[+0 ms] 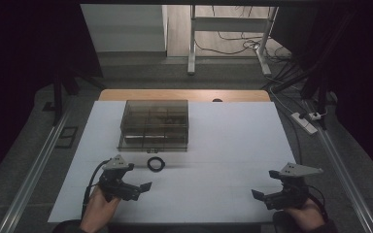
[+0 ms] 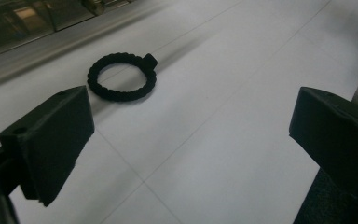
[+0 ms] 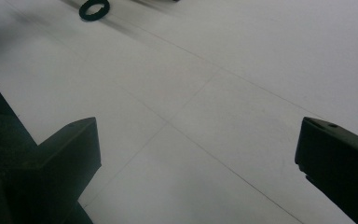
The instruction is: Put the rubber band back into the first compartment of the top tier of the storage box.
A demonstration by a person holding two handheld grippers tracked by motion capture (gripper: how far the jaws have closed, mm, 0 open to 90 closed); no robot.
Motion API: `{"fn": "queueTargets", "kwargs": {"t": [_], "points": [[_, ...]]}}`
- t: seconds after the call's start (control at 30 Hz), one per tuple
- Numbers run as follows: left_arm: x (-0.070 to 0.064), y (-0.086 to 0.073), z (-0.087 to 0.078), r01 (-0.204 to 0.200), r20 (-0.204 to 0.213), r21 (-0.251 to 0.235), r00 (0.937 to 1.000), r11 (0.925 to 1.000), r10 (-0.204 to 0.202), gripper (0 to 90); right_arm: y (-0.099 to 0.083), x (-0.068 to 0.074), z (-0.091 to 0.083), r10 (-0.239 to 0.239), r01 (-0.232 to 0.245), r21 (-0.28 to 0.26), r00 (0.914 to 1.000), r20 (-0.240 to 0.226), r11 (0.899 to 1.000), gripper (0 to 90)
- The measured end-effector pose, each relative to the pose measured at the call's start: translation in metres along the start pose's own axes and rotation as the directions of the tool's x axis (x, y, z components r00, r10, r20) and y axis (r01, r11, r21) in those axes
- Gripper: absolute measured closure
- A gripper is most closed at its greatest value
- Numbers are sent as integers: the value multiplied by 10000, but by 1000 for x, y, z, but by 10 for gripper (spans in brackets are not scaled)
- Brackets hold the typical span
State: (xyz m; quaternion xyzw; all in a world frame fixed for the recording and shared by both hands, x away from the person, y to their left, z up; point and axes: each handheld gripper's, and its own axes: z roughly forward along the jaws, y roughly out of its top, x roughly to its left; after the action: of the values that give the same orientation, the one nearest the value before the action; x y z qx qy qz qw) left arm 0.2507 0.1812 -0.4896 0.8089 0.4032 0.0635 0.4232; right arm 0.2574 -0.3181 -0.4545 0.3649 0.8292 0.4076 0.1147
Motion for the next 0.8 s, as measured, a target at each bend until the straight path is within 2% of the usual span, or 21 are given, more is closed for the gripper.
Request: {"fn": "queueTargets", "kwargs": {"t": [0.17,0.27,0.43,0.63,0.8], "points": [[0,6,10,25,-53,93,10000,10000,-24,25,0,0,0,-8,8,7,10000,-12,10000,0],[1,8,15,75,246,82,9997,9999,-77,27,0,0,0,-33,33,8,10000,-19,10000,0],[2,10,24,-239,332,409,9992,9989,225,21,0,0,0,-46,46,15,10000,-29,10000,0],[0,14,35,-574,392,527,9977,9970,553,2,0,1,0,-87,88,53,10000,-29,9999,0],[-2,17,47,-888,268,762,9958,9931,870,0,0,1,0,-85,85,70,10000,-43,9999,2]]}}
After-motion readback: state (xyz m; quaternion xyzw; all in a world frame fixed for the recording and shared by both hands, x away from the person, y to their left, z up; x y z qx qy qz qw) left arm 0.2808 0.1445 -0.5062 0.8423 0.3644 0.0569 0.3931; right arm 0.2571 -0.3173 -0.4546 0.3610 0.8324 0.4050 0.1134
